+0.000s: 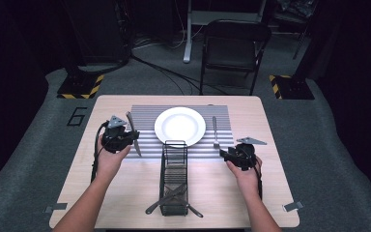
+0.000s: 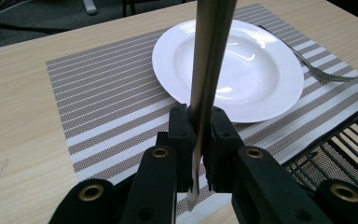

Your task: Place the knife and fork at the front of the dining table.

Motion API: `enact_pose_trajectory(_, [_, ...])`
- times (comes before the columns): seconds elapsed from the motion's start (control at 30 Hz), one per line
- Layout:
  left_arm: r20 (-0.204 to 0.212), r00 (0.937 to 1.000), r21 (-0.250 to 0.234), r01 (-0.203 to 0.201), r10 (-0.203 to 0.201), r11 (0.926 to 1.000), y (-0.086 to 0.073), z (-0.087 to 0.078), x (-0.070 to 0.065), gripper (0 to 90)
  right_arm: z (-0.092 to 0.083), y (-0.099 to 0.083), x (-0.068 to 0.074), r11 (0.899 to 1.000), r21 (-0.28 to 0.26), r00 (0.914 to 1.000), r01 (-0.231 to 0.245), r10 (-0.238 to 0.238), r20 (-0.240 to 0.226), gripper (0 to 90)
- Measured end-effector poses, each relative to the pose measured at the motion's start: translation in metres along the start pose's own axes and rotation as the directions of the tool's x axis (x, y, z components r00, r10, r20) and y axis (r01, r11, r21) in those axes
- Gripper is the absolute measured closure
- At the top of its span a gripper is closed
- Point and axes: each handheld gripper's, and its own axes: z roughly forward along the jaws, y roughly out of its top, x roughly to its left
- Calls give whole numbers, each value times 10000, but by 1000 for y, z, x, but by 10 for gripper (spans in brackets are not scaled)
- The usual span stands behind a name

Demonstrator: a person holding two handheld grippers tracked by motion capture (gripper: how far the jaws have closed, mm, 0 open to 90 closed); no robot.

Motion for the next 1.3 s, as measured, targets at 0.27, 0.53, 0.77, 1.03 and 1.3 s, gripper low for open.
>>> enact_pose_trajectory(0.27, [-235,9996,18,136,-136,9999,-6,1,8,822,1,0,1,10000,47,10000,11,-11,-24,541])
enact_pose_trajectory(0.53, [-393,9991,-46,154,-155,9999,-8,6,10,822,1,-1,1,10000,33,10000,-28,28,-36,541])
enact_pose_trajectory(0.77, [-437,9984,-155,366,-372,9992,-5,14,12,822,2,-1,1,10000,61,10000,-53,53,-47,541])
enact_pose_trajectory(1.03, [-559,9957,-429,722,-746,9965,-4,23,14,823,2,-1,0,10000,14,10000,-68,69,-48,542])
enact_pose_trajectory(1.3, [-822,9928,-687,815,-871,9943,-4,32,12,823,1,-1,-1,9999,-41,9998,-151,150,-120,541])
